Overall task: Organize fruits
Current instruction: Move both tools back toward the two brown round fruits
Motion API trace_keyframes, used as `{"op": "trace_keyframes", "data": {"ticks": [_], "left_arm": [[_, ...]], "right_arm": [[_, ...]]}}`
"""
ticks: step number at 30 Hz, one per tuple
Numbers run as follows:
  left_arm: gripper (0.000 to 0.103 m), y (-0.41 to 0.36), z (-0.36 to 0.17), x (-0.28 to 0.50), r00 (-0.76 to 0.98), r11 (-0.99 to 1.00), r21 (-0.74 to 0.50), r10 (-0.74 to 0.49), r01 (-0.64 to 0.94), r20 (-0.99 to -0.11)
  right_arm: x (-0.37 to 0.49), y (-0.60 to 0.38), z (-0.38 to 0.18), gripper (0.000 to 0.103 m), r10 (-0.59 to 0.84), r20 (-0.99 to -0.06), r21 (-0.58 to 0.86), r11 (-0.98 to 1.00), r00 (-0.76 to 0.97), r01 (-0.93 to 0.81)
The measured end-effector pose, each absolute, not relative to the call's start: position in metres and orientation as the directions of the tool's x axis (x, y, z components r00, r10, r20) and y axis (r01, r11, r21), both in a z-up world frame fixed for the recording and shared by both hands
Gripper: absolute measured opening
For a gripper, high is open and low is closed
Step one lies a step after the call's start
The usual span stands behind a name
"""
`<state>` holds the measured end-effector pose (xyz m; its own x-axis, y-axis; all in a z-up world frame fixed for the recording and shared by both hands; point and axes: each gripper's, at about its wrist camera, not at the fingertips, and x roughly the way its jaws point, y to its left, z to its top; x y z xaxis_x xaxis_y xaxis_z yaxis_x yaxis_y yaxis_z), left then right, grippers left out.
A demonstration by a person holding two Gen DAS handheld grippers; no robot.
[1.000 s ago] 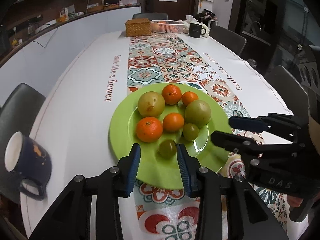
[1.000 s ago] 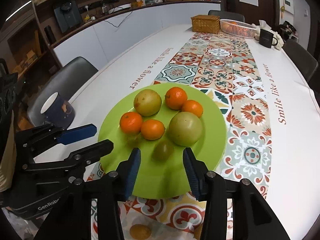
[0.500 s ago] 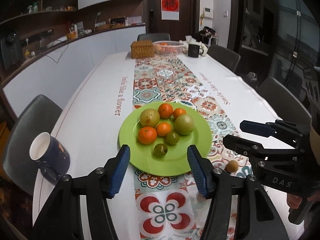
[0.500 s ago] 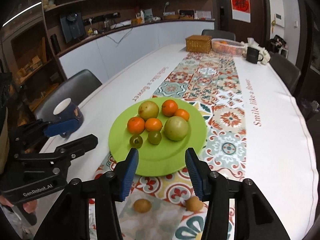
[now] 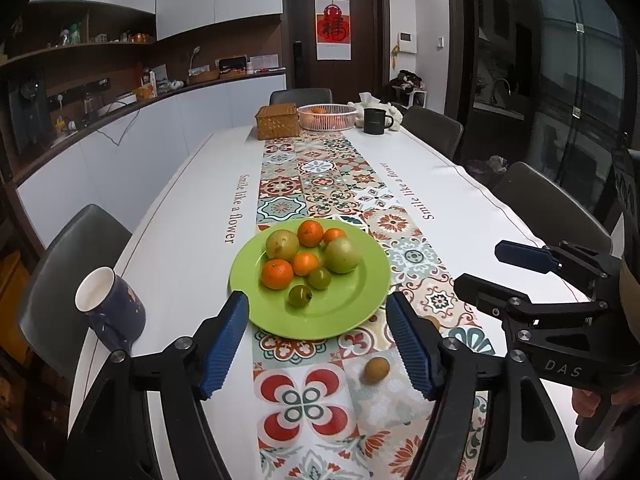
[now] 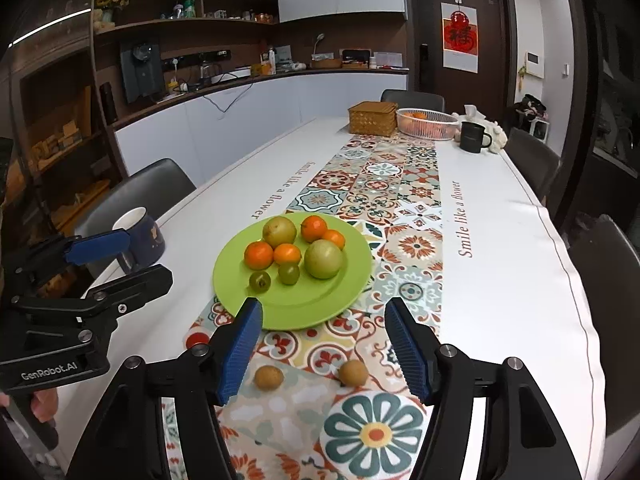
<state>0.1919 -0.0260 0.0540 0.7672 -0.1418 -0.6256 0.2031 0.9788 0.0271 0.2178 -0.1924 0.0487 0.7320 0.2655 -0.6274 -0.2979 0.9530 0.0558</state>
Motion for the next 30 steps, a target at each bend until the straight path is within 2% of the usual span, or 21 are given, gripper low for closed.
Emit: {"op": "trace_keyframes", "data": {"ticks": [4,14,30], "left_arm": [[0.076,-0.032,0.053,0.185,0.768,0.979,0.03,-0.141,0.204,-0.625],[0.08,-0.044,0.034,0.171,0.759,0.975,0.036,-0.149,0.221,-0.634],[0.08,-0.054,-0.026,0.187,0.652,0.967,0.02,-0.155,0.253,-0.742]], "right_arm": [[0.208,-0.2,0.048,0.069,0.257,-0.621,0.047,0.955,0.741,-0.291],[0.199,-0.211,0.035,0.069,0.246,-0.648,0.023,0.952,0.721,-0.305],[0.211,-0.211,-0.011,0.069,0.219,-0.723,-0.004,0.947,0.655,-0.322]]}}
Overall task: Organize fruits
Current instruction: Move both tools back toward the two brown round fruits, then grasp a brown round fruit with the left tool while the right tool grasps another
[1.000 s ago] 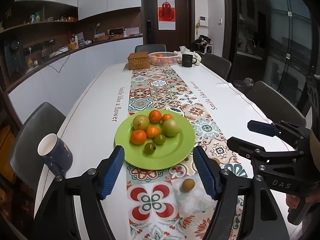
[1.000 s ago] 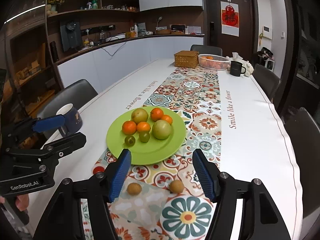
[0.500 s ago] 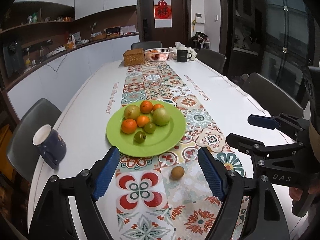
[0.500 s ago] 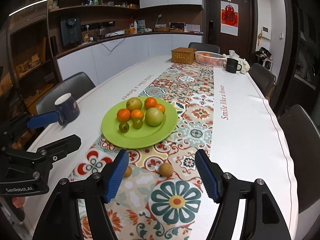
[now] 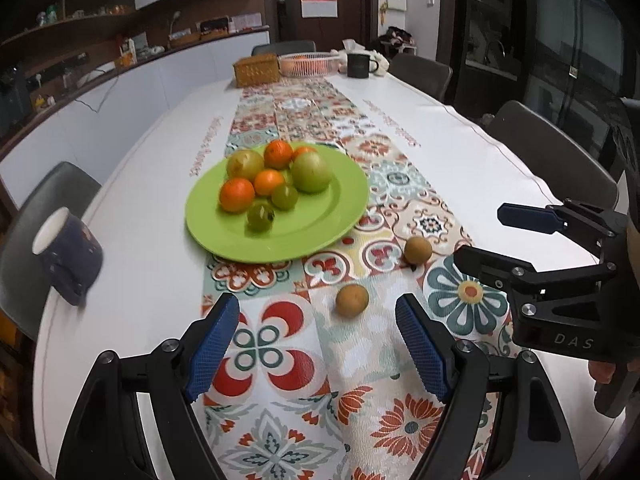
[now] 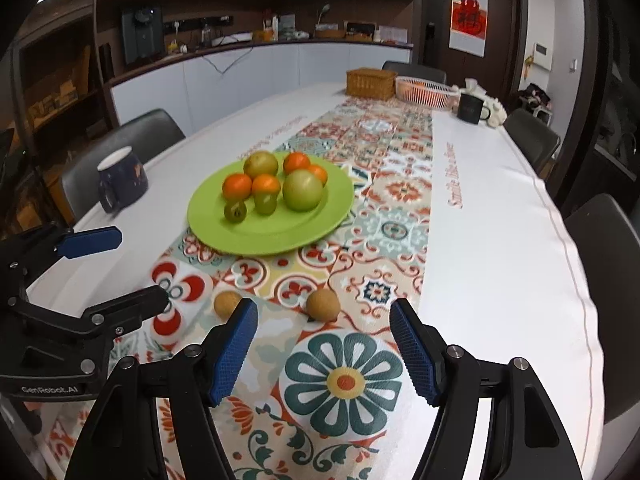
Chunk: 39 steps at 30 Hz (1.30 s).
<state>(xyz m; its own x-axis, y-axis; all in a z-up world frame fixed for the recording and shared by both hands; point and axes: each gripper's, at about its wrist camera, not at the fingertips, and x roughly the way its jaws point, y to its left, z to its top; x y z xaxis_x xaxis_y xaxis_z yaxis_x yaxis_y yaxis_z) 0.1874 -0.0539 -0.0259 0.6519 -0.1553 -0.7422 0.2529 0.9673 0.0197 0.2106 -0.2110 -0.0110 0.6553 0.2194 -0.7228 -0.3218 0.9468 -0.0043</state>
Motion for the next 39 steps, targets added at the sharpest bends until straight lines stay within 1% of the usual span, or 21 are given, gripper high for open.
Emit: {"op": "trace_keyframes", "data": {"ticks": [10,12,13,14,16,22,23,25,26,29,30,32,33,35,39], "left_arm": [[0.079,-0.063,-0.055,0.203,0.609,0.954,-0.001,-0.191,0.299,-0.77],[0.076,-0.065,-0.059,0.207,0.6,0.953,-0.009,-0.199,0.304,-0.775],[0.074,-0.066,-0.061,0.209,0.598,0.952,-0.007,-0.198,0.306,-0.777],[0.07,-0.067,-0.063,0.21,0.597,0.952,-0.003,-0.194,0.305,-0.778],[0.065,-0.069,-0.067,0.215,0.591,0.952,-0.004,-0.192,0.305,-0.784],[0.054,-0.072,-0.071,0.222,0.573,0.95,-0.026,-0.21,0.312,-0.792],[0.049,-0.073,-0.072,0.223,0.565,0.948,-0.036,-0.218,0.315,-0.796],[0.043,-0.074,-0.074,0.225,0.553,0.946,-0.055,-0.233,0.319,-0.8],[0.042,-0.074,-0.075,0.226,0.548,0.945,-0.061,-0.238,0.321,-0.802],[0.035,-0.077,-0.076,0.226,0.541,0.942,-0.069,-0.248,0.328,-0.804],[0.034,-0.078,-0.076,0.227,0.537,0.941,-0.073,-0.251,0.331,-0.806],[0.031,-0.078,-0.078,0.227,0.53,0.94,-0.08,-0.257,0.332,-0.808],[0.029,-0.078,-0.079,0.228,0.525,0.939,-0.086,-0.261,0.334,-0.81],[0.028,-0.078,-0.079,0.23,0.522,0.938,-0.094,-0.268,0.334,-0.81],[0.028,-0.076,-0.078,0.231,0.522,0.938,-0.099,-0.27,0.332,-0.809]], "right_arm": [[0.231,-0.208,-0.041,0.068,0.216,-0.766,0.011,0.946,0.605,-0.324],[0.236,-0.206,-0.046,0.067,0.213,-0.773,0.011,0.946,0.597,-0.323],[0.238,-0.206,-0.048,0.065,0.216,-0.777,0.015,0.945,0.591,-0.326],[0.241,-0.205,-0.05,0.063,0.216,-0.781,0.017,0.945,0.586,-0.326],[0.245,-0.204,-0.054,0.06,0.218,-0.787,0.023,0.946,0.577,-0.325],[0.255,-0.202,-0.063,0.051,0.219,-0.802,0.034,0.946,0.555,-0.323],[0.256,-0.202,-0.064,0.051,0.219,-0.803,0.037,0.946,0.554,-0.321],[0.259,-0.202,-0.066,0.049,0.222,-0.805,0.042,0.946,0.551,-0.32],[0.26,-0.202,-0.067,0.045,0.222,-0.806,0.043,0.947,0.549,-0.319],[0.263,-0.201,-0.069,0.041,0.228,-0.809,0.052,0.946,0.542,-0.32],[0.263,-0.2,-0.07,0.041,0.226,-0.81,0.051,0.946,0.542,-0.32],[0.264,-0.198,-0.071,0.035,0.229,-0.811,0.051,0.944,0.538,-0.325],[0.264,-0.197,-0.072,0.034,0.23,-0.812,0.05,0.943,0.536,-0.329],[0.264,-0.197,-0.072,0.031,0.224,-0.812,0.042,0.943,0.539,-0.329],[0.261,-0.197,-0.071,0.031,0.231,-0.807,0.05,0.944,0.544,-0.327]]}}
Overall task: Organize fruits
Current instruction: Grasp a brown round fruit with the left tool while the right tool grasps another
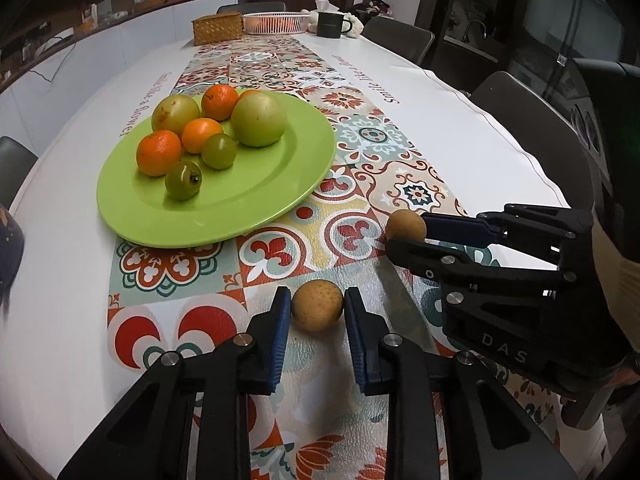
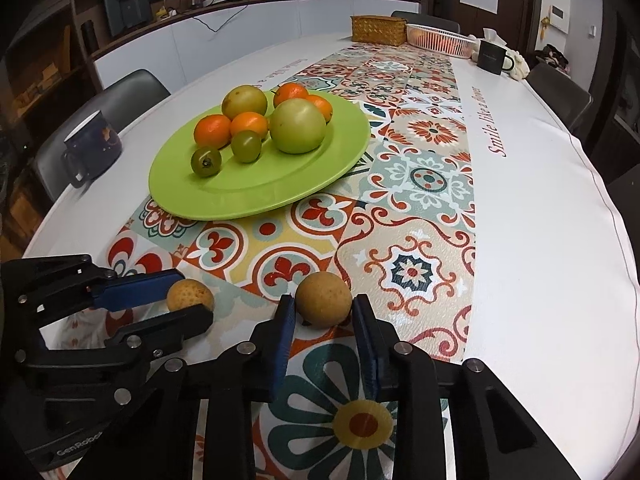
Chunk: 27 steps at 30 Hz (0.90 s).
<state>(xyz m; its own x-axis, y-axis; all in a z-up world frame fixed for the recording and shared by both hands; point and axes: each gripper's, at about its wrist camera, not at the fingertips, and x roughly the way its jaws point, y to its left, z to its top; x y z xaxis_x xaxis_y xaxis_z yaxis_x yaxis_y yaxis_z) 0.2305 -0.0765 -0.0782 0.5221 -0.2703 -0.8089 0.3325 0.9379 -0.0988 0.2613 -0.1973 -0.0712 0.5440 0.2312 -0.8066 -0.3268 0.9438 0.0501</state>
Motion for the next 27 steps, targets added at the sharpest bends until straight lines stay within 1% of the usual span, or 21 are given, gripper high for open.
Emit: {"op": "trace_keyframes", "data": {"ticks": [14,27], "left_arm": [[0.028,-0.07,-0.061,0.214,0.551,0.94,-0.109,-0.28,0.323,-0.786],[0.028,-0.057,-0.037,0.187,0.591,0.948,-0.097,-0.267,0.303,-0.761]], "right_arm": [[0.243,-0.199,-0.058,0.031,0.243,-0.787,0.069,0.948,0.567,-0.311],[0.211,-0.193,-0.03,0.031,0.264,-0.747,0.08,0.947,0.61,-0.312]]}}
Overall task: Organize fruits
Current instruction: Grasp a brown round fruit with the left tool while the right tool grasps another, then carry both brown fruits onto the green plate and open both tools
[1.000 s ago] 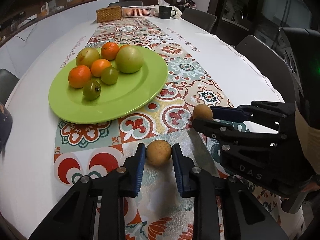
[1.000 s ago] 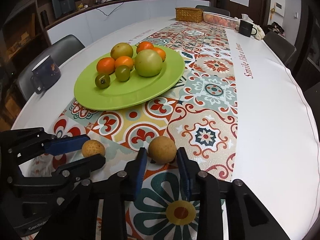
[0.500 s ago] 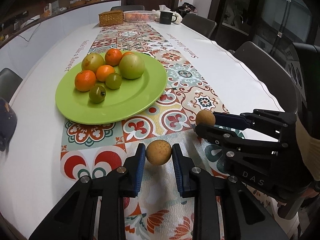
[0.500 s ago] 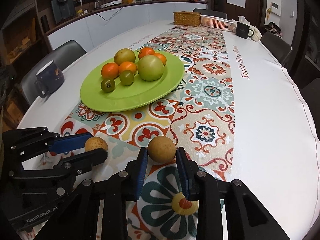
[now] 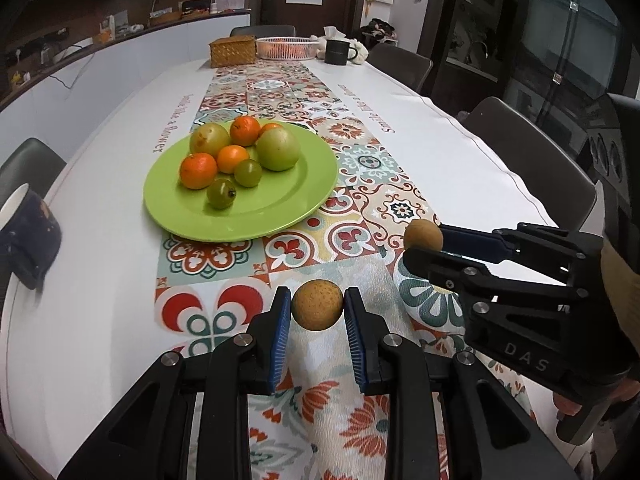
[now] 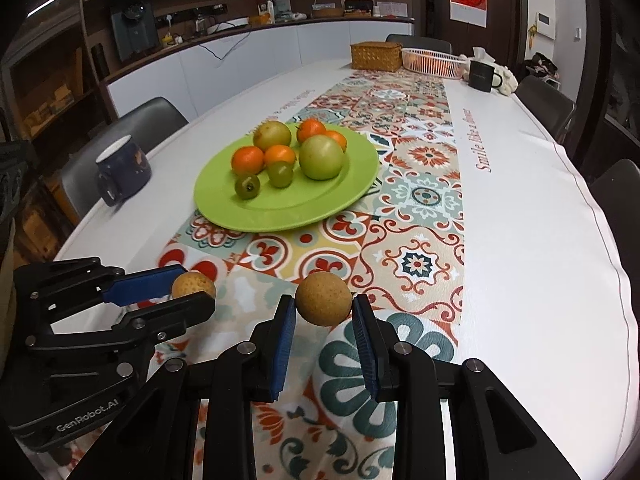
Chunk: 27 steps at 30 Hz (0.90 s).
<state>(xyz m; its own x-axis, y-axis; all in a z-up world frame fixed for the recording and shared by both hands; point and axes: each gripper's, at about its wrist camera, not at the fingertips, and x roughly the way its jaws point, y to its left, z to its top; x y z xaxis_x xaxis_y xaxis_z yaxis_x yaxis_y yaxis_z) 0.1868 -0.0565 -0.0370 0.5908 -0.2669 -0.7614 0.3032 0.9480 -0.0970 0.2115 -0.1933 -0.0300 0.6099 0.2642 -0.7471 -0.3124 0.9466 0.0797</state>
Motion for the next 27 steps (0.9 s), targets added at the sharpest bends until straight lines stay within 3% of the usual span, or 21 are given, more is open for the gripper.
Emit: {"op": "trace_keyframes", "data": {"ticks": [27], "left_arm": [[0.028,-0.017,0.035,0.164,0.732,0.967,-0.054,-0.225,0.249,-0.643]], "right_arm": [[0.19,-0.169,0.039,0.031,0.31,-0.627,0.087,0.94,0.715,-0.331]]}}
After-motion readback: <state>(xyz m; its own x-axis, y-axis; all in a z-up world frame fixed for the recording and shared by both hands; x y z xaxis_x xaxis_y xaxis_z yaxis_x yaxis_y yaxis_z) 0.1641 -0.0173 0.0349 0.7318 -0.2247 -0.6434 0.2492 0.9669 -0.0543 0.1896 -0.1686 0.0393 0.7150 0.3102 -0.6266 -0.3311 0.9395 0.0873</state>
